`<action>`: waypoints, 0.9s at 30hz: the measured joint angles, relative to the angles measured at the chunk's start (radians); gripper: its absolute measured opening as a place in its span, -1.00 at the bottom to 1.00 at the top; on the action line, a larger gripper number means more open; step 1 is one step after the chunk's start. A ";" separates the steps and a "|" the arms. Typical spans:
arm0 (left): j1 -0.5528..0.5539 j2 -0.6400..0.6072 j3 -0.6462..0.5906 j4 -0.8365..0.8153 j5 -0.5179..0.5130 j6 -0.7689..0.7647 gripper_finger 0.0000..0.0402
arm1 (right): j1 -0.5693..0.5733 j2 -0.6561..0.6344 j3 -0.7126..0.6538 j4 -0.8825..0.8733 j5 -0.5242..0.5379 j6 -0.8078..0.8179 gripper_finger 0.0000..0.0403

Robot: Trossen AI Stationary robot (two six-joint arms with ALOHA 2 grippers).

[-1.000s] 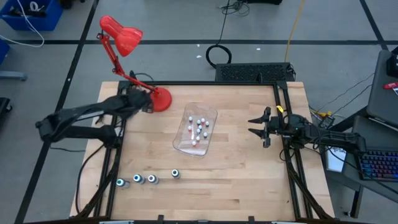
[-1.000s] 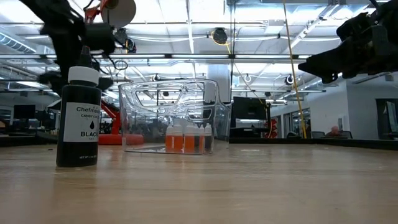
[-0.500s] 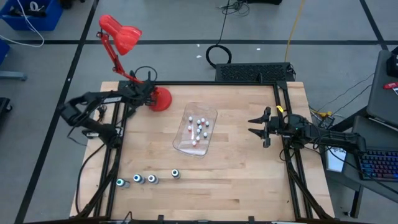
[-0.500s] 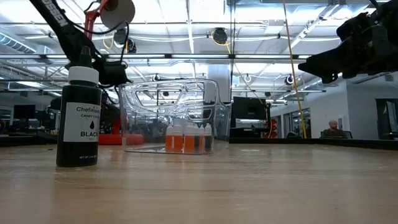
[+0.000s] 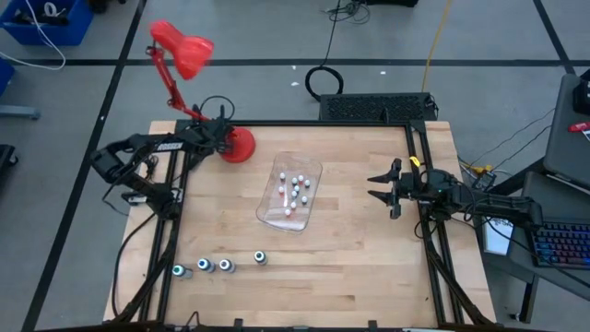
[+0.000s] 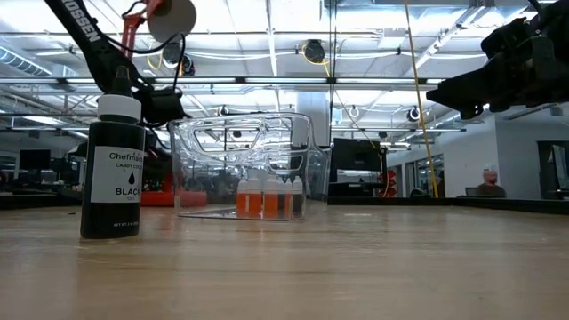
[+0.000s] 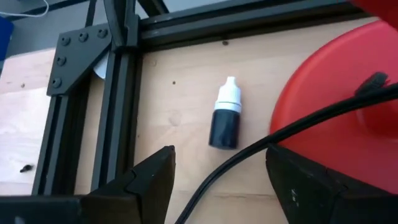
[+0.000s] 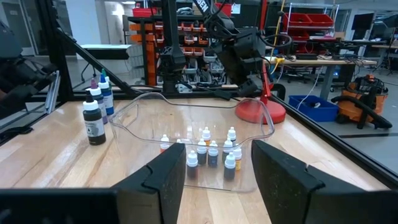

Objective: Pick & Place food coloring
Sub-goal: Put the small purple food coloring bottle into the transparent bin

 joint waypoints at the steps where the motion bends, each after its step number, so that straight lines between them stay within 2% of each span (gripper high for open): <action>1: -0.003 0.000 0.000 -0.006 -0.002 0.000 0.26 | 0.000 0.000 0.000 0.000 0.000 0.000 -0.14; 11: -0.018 0.000 0.000 -0.098 -0.076 -0.020 0.26 | 0.000 0.000 0.000 0.000 0.000 0.000 -0.14; 15: -0.036 0.001 -0.001 -0.114 -0.080 -0.031 0.15 | 0.000 0.000 0.000 0.000 0.000 0.000 -0.14; 19: -0.047 0.001 -0.001 -0.113 -0.077 -0.024 -0.17 | 0.000 0.000 0.000 0.000 0.000 0.000 -0.14; 25: -0.047 0.001 -0.001 -0.115 -0.080 -0.007 -0.89 | 0.000 0.000 0.000 0.000 0.000 0.000 -0.14; 27: -0.046 0.001 -0.001 -0.113 -0.087 -0.005 -0.94 | 0.000 0.000 0.000 0.000 0.000 0.000 -0.15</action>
